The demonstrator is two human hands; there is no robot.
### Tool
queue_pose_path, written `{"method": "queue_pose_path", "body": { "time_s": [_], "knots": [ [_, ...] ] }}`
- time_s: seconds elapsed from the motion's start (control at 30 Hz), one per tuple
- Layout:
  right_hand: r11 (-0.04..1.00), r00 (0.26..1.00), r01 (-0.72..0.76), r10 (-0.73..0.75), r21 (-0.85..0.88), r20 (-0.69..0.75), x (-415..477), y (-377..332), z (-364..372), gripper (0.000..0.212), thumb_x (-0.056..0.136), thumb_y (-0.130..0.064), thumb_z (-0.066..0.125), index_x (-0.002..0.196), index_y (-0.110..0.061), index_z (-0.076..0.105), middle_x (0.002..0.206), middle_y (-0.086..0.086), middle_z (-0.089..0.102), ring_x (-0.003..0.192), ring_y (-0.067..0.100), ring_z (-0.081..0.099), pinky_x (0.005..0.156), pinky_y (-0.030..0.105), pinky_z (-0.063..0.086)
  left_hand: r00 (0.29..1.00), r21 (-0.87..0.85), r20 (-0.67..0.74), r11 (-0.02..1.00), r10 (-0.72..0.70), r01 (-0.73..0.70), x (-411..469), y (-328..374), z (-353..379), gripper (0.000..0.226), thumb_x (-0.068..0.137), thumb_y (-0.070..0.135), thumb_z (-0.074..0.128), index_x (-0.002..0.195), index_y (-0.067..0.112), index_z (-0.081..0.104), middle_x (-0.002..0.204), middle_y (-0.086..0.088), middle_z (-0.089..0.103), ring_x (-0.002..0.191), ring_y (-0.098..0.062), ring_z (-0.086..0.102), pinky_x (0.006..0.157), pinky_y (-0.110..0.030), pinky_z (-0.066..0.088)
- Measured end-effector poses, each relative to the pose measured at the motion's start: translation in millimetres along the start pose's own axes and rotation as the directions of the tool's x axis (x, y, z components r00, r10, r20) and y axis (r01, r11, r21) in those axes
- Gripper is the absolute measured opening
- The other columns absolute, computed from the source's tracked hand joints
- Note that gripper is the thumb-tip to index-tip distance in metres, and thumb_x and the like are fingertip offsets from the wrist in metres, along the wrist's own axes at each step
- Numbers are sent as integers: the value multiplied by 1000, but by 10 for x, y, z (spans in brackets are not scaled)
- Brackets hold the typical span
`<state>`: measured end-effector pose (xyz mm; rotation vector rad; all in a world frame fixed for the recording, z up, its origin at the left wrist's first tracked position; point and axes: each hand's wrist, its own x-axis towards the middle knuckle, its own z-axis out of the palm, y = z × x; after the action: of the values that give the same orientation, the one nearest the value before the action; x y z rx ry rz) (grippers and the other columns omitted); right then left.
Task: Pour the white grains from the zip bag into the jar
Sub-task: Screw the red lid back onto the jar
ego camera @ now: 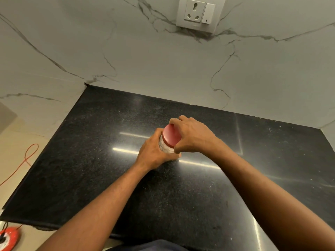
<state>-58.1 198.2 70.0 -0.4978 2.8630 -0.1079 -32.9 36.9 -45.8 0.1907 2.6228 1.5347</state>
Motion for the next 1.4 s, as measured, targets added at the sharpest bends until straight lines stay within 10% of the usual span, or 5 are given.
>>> {"method": "queue_pose_path", "body": {
  "time_s": [0.5, 0.8, 1.1, 1.23, 1.4],
  "knots": [
    [947, 995, -97, 86, -305, -47, 153, -130, -73, 89, 69, -102, 42, 81, -15, 57, 63, -3, 50, 52, 12, 46, 47, 27, 32, 1000, -18, 6, 1000, 25, -25, 7, -21, 24, 88, 54, 66, 91, 126, 51, 43, 112, 25, 67, 102, -1, 67, 78, -35, 64],
    [975, 971, 193, -174, -112, 162, 182, -69, -156, 87, 74, -47, 87, 151, -38, 48, 136, -2, 62, 115, 20, 62, 83, 31, 53, 1000, -21, 29, 1000, 9, -8, 26, -43, 23, 102, 53, 70, 91, 138, 50, 38, 126, 25, 58, 114, -5, 60, 95, -31, 53],
    [940, 997, -77, 66, -331, -44, 225, -97, -113, 84, 88, -90, 30, 77, -12, 58, 75, 7, 66, 65, 20, 61, 58, 33, 49, 1000, -42, 15, 999, -11, 12, 7, -9, 22, 93, 51, 72, 91, 129, 57, 41, 120, 25, 63, 110, -5, 64, 88, -30, 57],
    [981, 939, 193, -175, -34, 295, 155, 25, -255, 75, 86, -60, 72, 152, -37, 46, 155, 4, 49, 130, 25, 56, 100, 39, 50, 999, -28, 28, 999, 17, -16, 27, -15, -1, 96, 50, 73, 90, 130, 54, 41, 121, 23, 65, 110, -7, 67, 92, -36, 60],
    [968, 972, 198, -174, -155, 158, 98, 25, -180, 78, 83, -56, 75, 152, -36, 47, 126, 1, 66, 95, 15, 58, 73, 28, 46, 1000, -17, 20, 1000, 18, -17, 20, -17, 15, 92, 50, 75, 89, 126, 53, 42, 113, 26, 64, 103, -3, 67, 88, -34, 61]
  ]
}}
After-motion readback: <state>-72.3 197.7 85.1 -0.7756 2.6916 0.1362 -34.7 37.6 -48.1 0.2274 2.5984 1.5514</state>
